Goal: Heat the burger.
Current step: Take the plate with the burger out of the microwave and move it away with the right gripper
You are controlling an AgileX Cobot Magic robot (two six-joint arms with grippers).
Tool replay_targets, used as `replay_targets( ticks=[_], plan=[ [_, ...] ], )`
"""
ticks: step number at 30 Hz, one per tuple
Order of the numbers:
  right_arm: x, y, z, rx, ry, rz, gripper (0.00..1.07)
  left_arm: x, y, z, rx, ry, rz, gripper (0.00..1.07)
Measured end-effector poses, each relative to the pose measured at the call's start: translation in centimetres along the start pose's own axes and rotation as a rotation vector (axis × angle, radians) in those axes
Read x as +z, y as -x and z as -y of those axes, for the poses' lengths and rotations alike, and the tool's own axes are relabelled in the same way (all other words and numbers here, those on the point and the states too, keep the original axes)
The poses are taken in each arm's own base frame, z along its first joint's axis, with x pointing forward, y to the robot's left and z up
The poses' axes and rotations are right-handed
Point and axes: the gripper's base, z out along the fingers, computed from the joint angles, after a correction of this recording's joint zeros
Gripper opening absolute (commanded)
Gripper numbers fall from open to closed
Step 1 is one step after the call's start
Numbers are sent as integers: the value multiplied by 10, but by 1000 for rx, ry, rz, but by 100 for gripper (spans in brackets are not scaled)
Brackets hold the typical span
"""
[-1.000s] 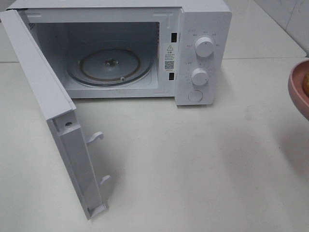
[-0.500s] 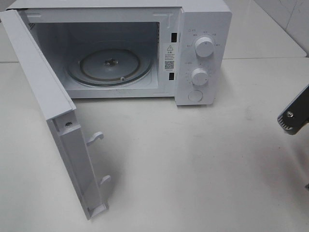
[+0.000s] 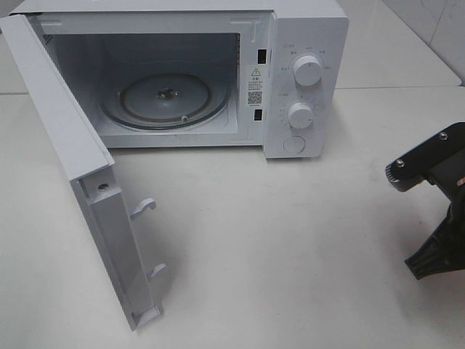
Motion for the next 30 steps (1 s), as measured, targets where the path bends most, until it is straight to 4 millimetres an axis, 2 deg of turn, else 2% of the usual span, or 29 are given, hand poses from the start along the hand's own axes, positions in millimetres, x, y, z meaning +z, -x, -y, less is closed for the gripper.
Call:
replay_targets(
  ticks=[3, 7, 13, 18, 27, 30],
  plan=[
    [1, 3, -1, 4, -4, 2, 0, 0, 0, 0, 0, 0, 0, 98],
    [12, 10, -13, -26, -29, -29, 1, 0, 0, 0, 0, 0, 0, 98],
    [25, 10, -26, -49, -31, -77, 3, 0, 0, 0, 0, 0, 0, 98],
    [44, 11, -43, -62, -45, -95, 3, 0, 0, 0, 0, 0, 0, 98],
    [62, 8, -56, -79, -63, -122, 7, 0, 0, 0, 0, 0, 0, 98],
    [66, 6, -60, -79, -74, -137, 11, 0, 0, 0, 0, 0, 0, 98]
  ],
)
